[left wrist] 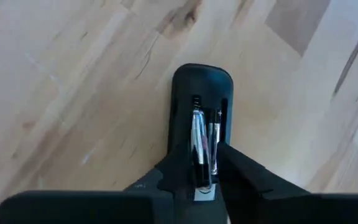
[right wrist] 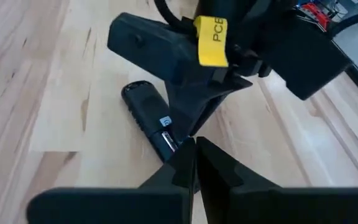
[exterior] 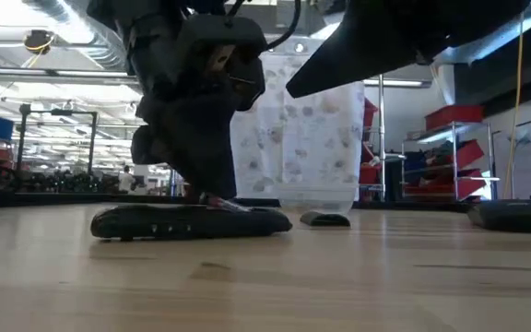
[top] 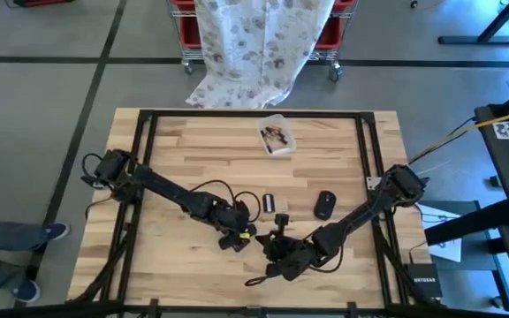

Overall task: Insert battery
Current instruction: Insert the white battery into the remote control

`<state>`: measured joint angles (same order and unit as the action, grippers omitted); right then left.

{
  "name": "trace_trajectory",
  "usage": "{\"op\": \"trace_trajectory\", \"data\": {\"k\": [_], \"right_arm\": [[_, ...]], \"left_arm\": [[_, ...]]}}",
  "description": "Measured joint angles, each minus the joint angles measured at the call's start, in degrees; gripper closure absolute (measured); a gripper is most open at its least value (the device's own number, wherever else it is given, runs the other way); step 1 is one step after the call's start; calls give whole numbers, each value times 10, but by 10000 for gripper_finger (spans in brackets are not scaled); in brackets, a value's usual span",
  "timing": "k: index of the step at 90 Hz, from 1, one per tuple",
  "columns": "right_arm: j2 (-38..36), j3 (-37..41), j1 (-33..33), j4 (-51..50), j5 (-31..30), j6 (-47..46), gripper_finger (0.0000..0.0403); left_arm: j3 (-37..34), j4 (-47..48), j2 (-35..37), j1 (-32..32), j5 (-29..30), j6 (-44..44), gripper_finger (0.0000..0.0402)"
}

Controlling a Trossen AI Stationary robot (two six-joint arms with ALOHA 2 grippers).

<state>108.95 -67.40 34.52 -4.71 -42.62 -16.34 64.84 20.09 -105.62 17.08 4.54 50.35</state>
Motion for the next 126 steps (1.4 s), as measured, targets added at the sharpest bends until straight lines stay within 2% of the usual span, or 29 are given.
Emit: {"op": "trace_trajectory", "data": {"k": [24, 46, 63, 75, 98, 126], "right_arm": [[0, 0, 0, 4, 3, 0, 403], [0, 0, 0, 4, 3, 1, 403], [0, 0, 0, 4, 3, 1, 403], [0, 0, 0, 6, 3, 1, 403], [0, 0, 0, 8, 3, 1, 403], [0, 0, 0, 8, 3, 1, 403]], "left_arm": [[0, 10, 10, 0, -30, -27, 319], [15, 64, 44, -3, -5, -44, 318], [13, 66, 44, 5, -28, -47, 318], [12, 63, 43, 18, -20, -56, 336], [12, 52, 14, 24, 9, -72, 394], [12, 45, 3, 17, 24, -83, 401]]}}
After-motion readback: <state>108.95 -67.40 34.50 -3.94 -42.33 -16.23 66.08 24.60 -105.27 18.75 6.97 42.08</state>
